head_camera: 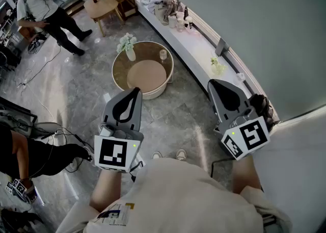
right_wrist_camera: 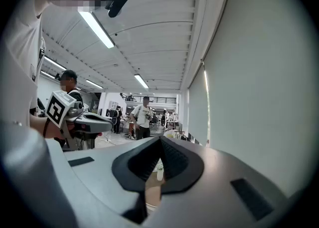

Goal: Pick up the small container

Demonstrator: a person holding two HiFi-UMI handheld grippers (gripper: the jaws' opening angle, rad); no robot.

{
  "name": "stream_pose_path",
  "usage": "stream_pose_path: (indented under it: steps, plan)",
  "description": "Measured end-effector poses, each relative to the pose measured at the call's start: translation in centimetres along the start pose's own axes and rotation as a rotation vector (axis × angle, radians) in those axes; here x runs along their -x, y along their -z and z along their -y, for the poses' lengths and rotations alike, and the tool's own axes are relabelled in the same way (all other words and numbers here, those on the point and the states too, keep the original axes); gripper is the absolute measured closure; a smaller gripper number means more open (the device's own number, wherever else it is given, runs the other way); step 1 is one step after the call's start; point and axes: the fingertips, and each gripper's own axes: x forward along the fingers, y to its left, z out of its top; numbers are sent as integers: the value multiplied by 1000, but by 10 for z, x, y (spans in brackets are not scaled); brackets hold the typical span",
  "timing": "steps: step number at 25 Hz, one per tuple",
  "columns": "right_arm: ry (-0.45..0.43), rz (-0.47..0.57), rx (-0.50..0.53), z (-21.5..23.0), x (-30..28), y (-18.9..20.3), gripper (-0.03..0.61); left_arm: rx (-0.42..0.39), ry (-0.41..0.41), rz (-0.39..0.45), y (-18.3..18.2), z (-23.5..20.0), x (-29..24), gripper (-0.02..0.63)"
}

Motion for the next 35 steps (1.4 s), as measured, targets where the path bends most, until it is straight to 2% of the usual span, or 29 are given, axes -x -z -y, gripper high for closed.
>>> stream_pose_path:
  steps: [6,16,26,35]
  plan:
    - [10,13,-15,9,4,-7,572,7,-8,-19,-3,2,-2,607]
    - [-12,9,-26,24,3,5,572,12,4,-45,4,20,-23,607]
    - [-43,5,-22,49,16,22,572,-2,-34,-70,9,43,-36,607]
    - [-67,25,-32,67,27,19,572,-24,-59,-98,10,59,-39,607]
